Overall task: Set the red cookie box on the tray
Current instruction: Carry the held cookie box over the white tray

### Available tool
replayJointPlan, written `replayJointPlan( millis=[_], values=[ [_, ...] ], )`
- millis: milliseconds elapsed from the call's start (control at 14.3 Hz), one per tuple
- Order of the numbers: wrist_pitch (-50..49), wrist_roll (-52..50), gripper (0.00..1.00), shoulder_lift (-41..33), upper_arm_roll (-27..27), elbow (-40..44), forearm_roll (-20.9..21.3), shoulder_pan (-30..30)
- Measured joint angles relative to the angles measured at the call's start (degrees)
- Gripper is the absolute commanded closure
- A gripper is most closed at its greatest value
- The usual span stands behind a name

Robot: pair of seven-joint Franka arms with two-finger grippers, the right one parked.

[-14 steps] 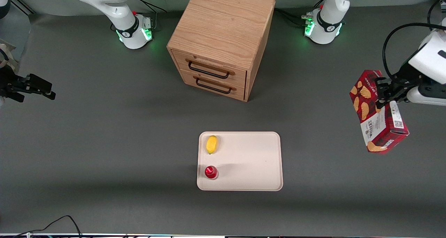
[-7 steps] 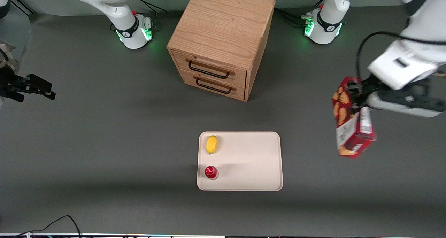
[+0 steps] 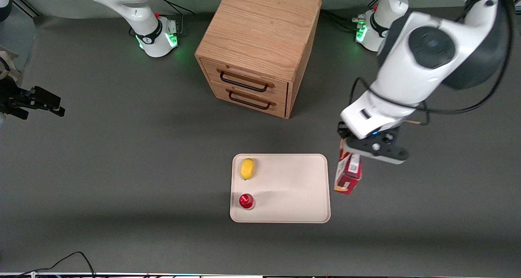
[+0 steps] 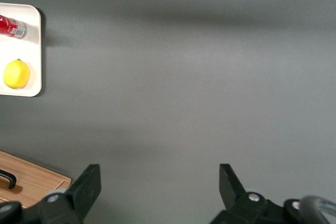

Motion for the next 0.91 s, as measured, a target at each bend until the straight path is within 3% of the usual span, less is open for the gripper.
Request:
replayJointPlan(
  millis=[421, 911],
  values=[
    [8.82, -3.05, 1.0, 10.57, 0.11, 0.02, 1.29, -5.02],
    [17.62, -8.29, 1.0, 20.4, 1.13, 0.16, 1.27, -6.06]
  ],
)
